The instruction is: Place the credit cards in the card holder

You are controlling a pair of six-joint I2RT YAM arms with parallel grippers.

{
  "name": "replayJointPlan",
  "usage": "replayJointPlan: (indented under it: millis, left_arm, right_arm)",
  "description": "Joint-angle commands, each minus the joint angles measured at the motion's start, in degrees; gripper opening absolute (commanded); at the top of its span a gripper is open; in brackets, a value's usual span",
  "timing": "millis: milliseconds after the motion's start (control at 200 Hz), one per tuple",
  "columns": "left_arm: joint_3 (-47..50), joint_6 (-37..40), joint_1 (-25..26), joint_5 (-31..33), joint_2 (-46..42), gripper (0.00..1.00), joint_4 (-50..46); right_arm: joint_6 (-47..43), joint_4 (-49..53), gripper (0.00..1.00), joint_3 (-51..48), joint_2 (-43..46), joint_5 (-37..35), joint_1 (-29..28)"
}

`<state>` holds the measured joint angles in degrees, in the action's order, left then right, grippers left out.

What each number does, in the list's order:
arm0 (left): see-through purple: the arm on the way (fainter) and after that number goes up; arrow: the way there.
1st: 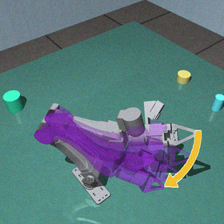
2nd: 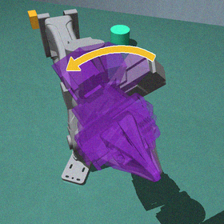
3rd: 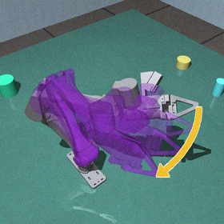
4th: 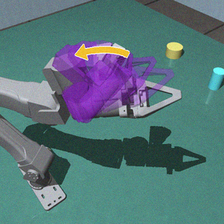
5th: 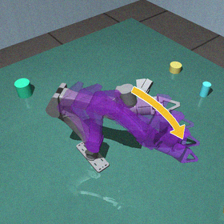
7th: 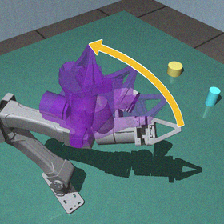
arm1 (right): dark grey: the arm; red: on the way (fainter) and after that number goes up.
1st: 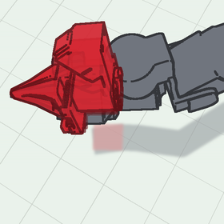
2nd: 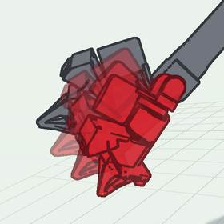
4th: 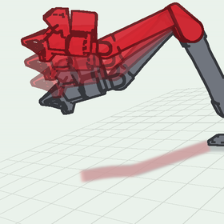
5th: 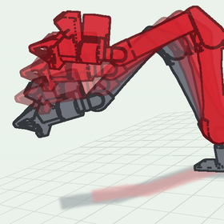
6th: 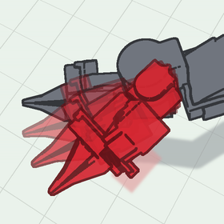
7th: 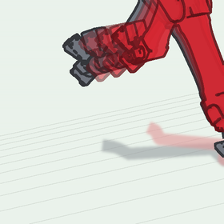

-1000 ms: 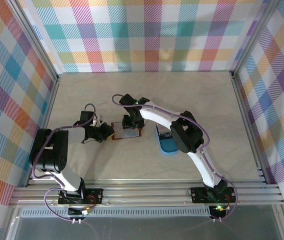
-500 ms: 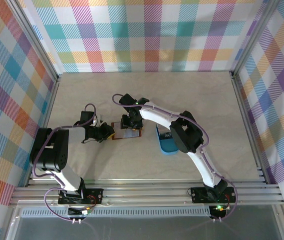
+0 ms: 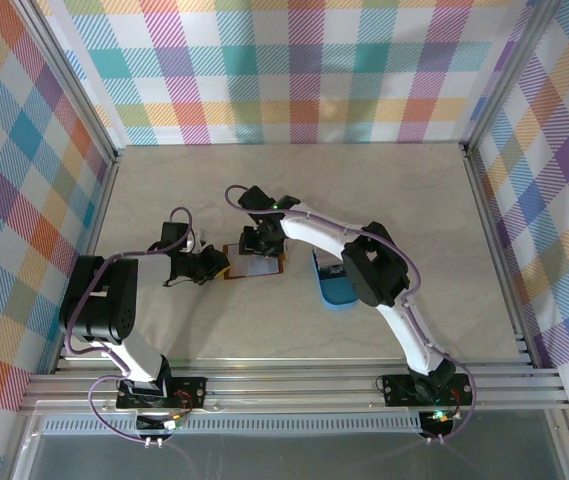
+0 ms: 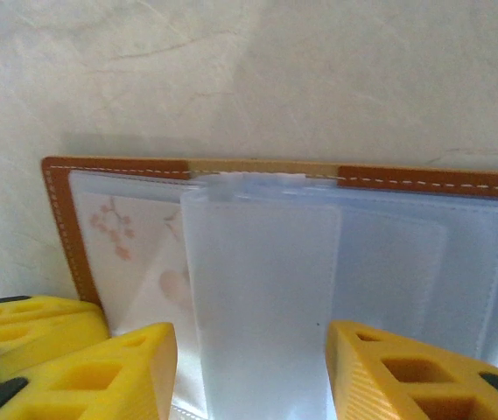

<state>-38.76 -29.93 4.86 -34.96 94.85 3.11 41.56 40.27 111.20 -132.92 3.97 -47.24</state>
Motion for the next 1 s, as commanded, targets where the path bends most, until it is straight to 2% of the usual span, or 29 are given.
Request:
replayJointPlan:
  millis: [0,250,470,995]
  left_arm:
    - [-0.3,1.3,0.4,-0.1,0.8,0.14,-1.1]
    - [-0.4,1.5,0.4,-0.1,0.9,0.14,-1.4]
    - [-0.4,1.8,0.5,0.0,0.7,0.14,-1.8]
    - [-0.5,1.9,0.4,0.2,0.5,0.14,-2.1]
  right_arm:
    - [0.8,-1.2,0.49,-0.7,3.4,0.4,0.0]
    - [0.2,-0.5,0.49,-1.2,3.8,-0.5,0.4]
    - [-2.1,4.1,0.56,-0.1,3.5,-7.3,0.6]
    - [-2.4,5.5,0.59,1.2,-0.2,-6.3,0.7]
